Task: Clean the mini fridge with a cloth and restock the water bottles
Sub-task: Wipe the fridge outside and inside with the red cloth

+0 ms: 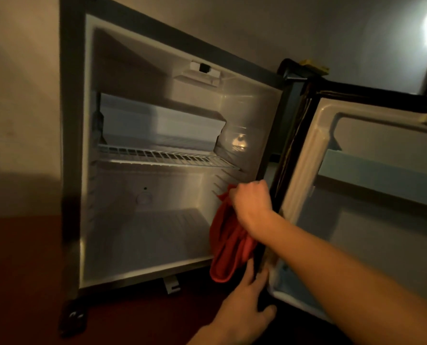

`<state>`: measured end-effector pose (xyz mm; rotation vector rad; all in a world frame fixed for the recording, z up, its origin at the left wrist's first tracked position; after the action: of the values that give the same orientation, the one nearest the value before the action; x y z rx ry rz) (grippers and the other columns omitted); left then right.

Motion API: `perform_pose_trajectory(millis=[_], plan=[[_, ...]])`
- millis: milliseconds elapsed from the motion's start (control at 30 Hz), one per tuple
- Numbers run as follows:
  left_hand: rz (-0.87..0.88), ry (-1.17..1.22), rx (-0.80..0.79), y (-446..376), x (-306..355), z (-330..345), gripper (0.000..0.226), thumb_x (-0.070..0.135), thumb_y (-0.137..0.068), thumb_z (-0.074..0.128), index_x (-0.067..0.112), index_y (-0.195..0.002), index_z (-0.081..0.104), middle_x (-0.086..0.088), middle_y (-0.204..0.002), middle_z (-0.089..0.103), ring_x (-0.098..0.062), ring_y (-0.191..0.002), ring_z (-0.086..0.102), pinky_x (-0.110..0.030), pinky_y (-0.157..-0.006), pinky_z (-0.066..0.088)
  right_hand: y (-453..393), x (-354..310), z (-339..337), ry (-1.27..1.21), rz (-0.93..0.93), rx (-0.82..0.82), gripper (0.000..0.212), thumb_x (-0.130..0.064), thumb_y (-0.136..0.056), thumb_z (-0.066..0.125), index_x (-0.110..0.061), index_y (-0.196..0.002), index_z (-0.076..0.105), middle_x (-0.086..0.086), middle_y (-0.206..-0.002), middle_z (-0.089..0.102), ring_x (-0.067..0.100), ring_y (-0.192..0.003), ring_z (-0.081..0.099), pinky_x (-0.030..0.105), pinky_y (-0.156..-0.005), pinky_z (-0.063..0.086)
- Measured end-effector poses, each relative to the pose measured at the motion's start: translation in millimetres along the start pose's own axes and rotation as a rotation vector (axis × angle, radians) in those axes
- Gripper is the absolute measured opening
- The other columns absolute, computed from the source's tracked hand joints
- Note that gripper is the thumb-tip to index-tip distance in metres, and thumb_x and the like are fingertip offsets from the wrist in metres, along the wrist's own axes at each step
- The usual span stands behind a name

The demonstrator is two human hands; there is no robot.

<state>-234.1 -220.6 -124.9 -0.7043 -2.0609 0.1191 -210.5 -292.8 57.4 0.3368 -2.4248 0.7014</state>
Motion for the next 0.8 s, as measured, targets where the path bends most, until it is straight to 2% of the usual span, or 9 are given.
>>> perform_pose_trajectory(millis=[67,167,267,333,367,500,600,800], plan=[[-0.012,-0.011,0.033,3,-1,-9,0.077,0.03,-0.088,0.06,0.043,-0.152,0.018,0.026,-0.153,-0.011,0.012,-0.136,-0.01,0.001,-0.104,-0.001,0,12,-15,-0.023,0.017,0.02,0.024,-0.011,-0.091,0.052,-0.02,-0.108,0.066,0.001,-0.108,0.068,0.026,-0.104,0.063,0.033,-0.083,0.039],[-0.076,-0.088,0.122,5,-6,-31,0.066,0.036,-0.089,0.06,0.032,-0.149,0.034,0.012,-0.16,0.016,-0.002,-0.146,0.017,-0.01,-0.112,0.012,-8,39,-40,0.003,0.05,0.086,0.018,-0.013,-0.083,0.064,-0.019,-0.1,0.067,0.003,-0.104,0.068,0.026,-0.099,0.064,0.033,-0.077,0.039],[-0.093,-0.155,0.197,7,-6,-58,0.05,0.034,-0.09,0.059,0.027,-0.138,0.047,0.011,-0.143,0.044,-0.006,-0.131,0.042,-0.013,-0.106,0.029,-15,58,-57,0.065,0.078,0.167,0.017,-0.013,-0.082,0.065,-0.017,-0.098,0.066,0.007,-0.099,0.068,0.026,-0.093,0.062,0.034,-0.073,0.036],[-0.112,-0.182,0.257,8,-5,-75,0.04,0.032,-0.089,0.059,0.026,-0.129,0.054,0.009,-0.128,0.053,-0.007,-0.119,0.051,-0.021,-0.101,0.039,-17,56,-56,0.074,0.099,0.162,0.016,-0.01,-0.086,0.06,-0.015,-0.1,0.067,0.009,-0.1,0.068,0.027,-0.095,0.06,0.035,-0.076,0.036],[-0.124,-0.192,0.288,8,-7,-83,0.037,0.031,-0.089,0.059,0.026,-0.125,0.056,0.009,-0.123,0.055,-0.007,-0.115,0.053,-0.024,-0.099,0.041,-18,51,-52,0.075,0.113,0.152,0.018,-0.008,-0.088,0.055,-0.014,-0.1,0.067,0.009,-0.1,0.068,0.028,-0.095,0.059,0.035,-0.079,0.037],[-0.14,-0.223,0.364,13,-14,-102,0.027,0.03,-0.084,0.058,0.027,-0.111,0.061,0.012,-0.106,0.057,-0.006,-0.104,0.055,-0.021,-0.091,0.042,-16,36,-37,0.09,0.161,0.142,0.023,-0.005,-0.091,0.048,-0.015,-0.099,0.067,0.004,-0.096,0.066,0.026,-0.094,0.056,0.037,-0.083,0.036],[-0.144,-0.221,0.355,16,-17,-104,0.031,0.036,-0.079,0.054,0.028,-0.108,0.063,0.012,-0.105,0.06,-0.004,-0.103,0.056,-0.026,-0.092,0.045,-9,29,-24,0.072,0.177,0.144,0.023,-0.006,-0.092,0.048,-0.018,-0.1,0.066,0.002,-0.095,0.066,0.024,-0.094,0.057,0.037,-0.085,0.035],[-0.127,-0.215,0.362,22,-16,-98,0.021,0.036,-0.083,0.061,0.031,-0.103,0.064,0.017,-0.102,0.061,0.004,-0.1,0.056,-0.021,-0.088,0.045,7,9,12,-0.024,0.179,0.057,0.027,-0.008,-0.095,0.044,-0.019,-0.105,0.066,0.001,-0.102,0.067,0.026,-0.101,0.058,0.037,-0.086,0.034]])
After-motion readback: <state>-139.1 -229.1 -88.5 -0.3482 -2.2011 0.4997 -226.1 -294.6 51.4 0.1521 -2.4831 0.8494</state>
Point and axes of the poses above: each hand's wrist, its own y-axis away from the middle knuckle, its own z-axis out of the palm, x = y × z, the point moved 6 cm from there along -y, towards the middle knuckle
